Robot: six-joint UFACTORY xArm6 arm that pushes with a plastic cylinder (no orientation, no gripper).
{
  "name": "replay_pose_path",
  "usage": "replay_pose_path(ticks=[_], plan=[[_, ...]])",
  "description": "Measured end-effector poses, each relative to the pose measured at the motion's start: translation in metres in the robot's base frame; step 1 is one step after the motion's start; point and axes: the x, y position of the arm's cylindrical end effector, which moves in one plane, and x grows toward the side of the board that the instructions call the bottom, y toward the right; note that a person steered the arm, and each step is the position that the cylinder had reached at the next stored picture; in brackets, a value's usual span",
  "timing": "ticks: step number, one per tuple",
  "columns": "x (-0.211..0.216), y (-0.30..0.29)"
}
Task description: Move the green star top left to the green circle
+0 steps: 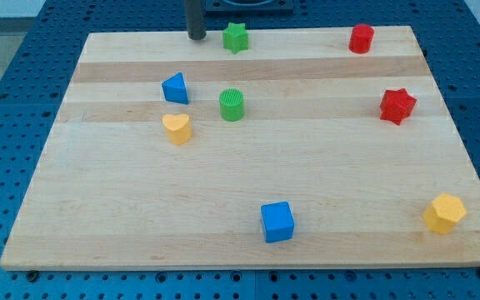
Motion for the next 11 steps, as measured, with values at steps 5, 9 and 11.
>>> replay_pose_path(ticks=[5,9,11], plan=[[0.024,0.079],[0.039,0.155],[0.059,0.112]])
